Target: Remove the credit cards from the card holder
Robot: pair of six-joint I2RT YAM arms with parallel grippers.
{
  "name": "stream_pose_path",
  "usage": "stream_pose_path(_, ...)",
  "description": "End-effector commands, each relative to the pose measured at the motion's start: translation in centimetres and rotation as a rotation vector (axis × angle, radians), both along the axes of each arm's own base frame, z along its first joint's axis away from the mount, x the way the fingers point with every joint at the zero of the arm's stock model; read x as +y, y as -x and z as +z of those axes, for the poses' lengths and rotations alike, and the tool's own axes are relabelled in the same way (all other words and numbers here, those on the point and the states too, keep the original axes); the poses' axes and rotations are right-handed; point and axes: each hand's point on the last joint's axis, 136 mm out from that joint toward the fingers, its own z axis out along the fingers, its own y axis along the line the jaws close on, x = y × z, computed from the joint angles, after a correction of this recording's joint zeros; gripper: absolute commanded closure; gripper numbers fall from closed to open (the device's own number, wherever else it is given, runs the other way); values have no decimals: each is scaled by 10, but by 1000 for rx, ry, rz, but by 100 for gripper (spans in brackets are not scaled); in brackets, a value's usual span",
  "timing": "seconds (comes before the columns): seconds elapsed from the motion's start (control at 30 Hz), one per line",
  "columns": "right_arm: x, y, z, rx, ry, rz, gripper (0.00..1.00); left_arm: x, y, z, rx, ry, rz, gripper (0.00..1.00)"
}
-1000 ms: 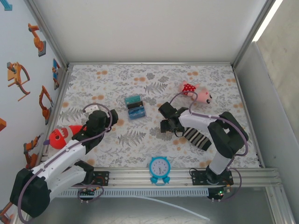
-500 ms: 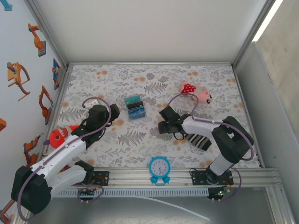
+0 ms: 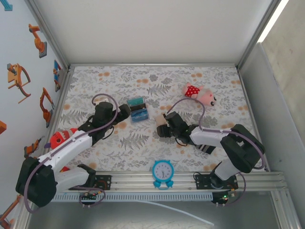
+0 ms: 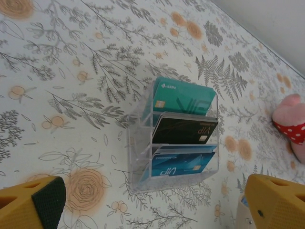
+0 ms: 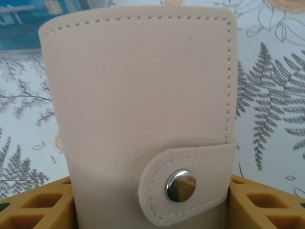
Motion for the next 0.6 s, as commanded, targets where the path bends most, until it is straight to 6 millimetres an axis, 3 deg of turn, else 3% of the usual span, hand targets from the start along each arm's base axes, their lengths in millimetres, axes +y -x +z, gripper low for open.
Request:
stream_pose_path(0.0,17,-9,33,-129,-92,40,41,-35,-4,18,-16,103,-106,3)
stream_pose_path(0.33,27,-9,56,-218,-139,65,43,-121,9,14,24,157,-410,3)
stream_pose_path(0.57,34,-10,66,-244,-160,74,44,-149,12,5,46,186,-477,1)
